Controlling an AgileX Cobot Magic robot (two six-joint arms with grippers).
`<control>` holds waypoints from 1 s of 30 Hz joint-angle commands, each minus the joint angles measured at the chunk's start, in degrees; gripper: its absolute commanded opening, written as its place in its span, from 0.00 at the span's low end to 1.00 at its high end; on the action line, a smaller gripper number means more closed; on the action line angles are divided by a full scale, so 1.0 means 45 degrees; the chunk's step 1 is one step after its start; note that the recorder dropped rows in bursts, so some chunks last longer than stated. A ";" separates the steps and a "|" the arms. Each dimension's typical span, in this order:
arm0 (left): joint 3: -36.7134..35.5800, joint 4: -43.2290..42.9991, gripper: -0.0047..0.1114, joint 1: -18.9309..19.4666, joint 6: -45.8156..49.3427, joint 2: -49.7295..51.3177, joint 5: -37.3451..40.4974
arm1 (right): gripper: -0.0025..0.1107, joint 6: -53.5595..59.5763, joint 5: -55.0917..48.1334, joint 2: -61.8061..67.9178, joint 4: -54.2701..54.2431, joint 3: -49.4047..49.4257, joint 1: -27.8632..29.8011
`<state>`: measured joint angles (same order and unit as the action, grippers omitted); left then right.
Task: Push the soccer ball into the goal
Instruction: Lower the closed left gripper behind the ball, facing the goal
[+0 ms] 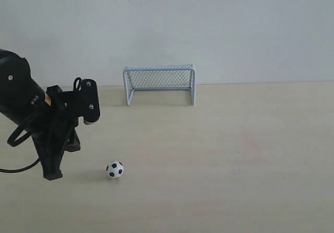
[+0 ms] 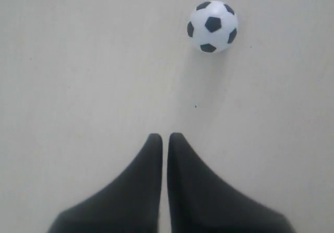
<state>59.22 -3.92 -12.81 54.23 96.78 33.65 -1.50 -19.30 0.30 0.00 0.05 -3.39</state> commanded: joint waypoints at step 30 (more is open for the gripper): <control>0.0921 0.4022 0.08 -0.0116 1.2343 0.1120 0.3786 | 0.02 0.0046 0.0050 -0.0068 0.0000 -0.0011 -0.0033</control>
<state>61.65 12.50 -12.81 108.18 101.90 47.84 -1.50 -19.30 0.30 0.00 0.05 -3.39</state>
